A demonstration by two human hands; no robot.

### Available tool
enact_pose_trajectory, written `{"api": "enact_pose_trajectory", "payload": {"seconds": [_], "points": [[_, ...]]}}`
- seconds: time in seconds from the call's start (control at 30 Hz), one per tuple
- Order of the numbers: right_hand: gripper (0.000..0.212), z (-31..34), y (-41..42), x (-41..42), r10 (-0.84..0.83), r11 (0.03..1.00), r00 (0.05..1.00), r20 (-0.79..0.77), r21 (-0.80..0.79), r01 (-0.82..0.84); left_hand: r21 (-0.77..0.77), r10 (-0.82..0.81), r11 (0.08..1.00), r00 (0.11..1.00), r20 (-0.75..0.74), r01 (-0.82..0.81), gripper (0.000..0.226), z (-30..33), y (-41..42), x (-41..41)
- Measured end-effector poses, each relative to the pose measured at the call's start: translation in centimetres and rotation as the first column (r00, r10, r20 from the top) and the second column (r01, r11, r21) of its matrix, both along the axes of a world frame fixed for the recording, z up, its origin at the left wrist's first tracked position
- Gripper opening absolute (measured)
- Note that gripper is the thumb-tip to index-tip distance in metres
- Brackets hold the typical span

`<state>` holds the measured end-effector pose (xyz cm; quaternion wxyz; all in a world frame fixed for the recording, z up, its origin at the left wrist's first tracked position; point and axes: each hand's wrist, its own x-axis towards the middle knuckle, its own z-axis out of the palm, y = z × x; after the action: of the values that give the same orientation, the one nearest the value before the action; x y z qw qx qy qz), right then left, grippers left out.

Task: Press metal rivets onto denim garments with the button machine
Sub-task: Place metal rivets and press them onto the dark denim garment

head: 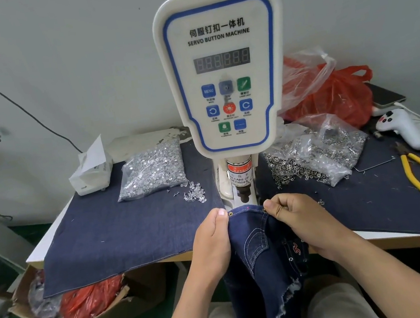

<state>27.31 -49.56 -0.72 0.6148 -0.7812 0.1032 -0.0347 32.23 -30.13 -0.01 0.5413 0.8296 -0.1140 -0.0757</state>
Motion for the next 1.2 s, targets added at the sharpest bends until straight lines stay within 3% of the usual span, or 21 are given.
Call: {"api": "enact_pose_trajectory", "payload": {"seconds": [0.33,0.53,0.7,0.77,0.87,1.0,1.1,1.2], "points": [[0.036,0.4,0.2,-0.3,0.006,1.000,1.000,-0.001,-0.022,-0.006,-0.015,-0.013,1.000,1.000,-0.013,0.013,0.037,-0.2,0.1,0.1],[0.030,0.5,-0.1,-0.6,0.048,0.996,0.998,0.036,-0.078,-0.045,-0.124,-0.055,0.991,0.997,-0.058,0.048,0.039,-0.3,0.5,-0.2],[0.021,2.6,-0.2,-1.9,0.196,0.974,0.980,0.040,-0.125,-0.190,-0.255,-0.241,0.940,0.970,-0.028,0.226,0.043,0.3,1.9,-2.2],[0.030,4.1,0.1,-2.4,0.296,0.936,0.954,0.057,-0.217,-0.277,-0.238,-0.334,0.917,0.942,-0.018,0.321,0.041,1.0,1.9,-2.8],[0.025,5.8,0.6,-3.3,0.395,0.861,0.916,0.068,-0.376,-0.344,-0.241,-0.435,0.873,0.900,0.006,0.424,0.048,2.0,2.0,-3.3],[0.023,6.7,0.0,-4.5,0.431,0.902,0.895,0.112,-0.093,-0.423,-0.004,-0.515,0.857,0.857,0.013,0.515,0.055,2.4,2.7,-3.4],[0.017,6.0,0.0,-5.1,0.374,0.897,0.917,0.142,0.194,-0.396,0.137,-0.542,0.832,0.840,-0.005,0.537,0.042,1.6,3.3,-3.1],[0.017,5.0,-0.3,-5.2,0.280,0.828,0.955,0.100,0.478,-0.293,0.083,-0.529,0.846,0.849,0.002,0.527,0.024,1.2,3.5,-3.1]]}}
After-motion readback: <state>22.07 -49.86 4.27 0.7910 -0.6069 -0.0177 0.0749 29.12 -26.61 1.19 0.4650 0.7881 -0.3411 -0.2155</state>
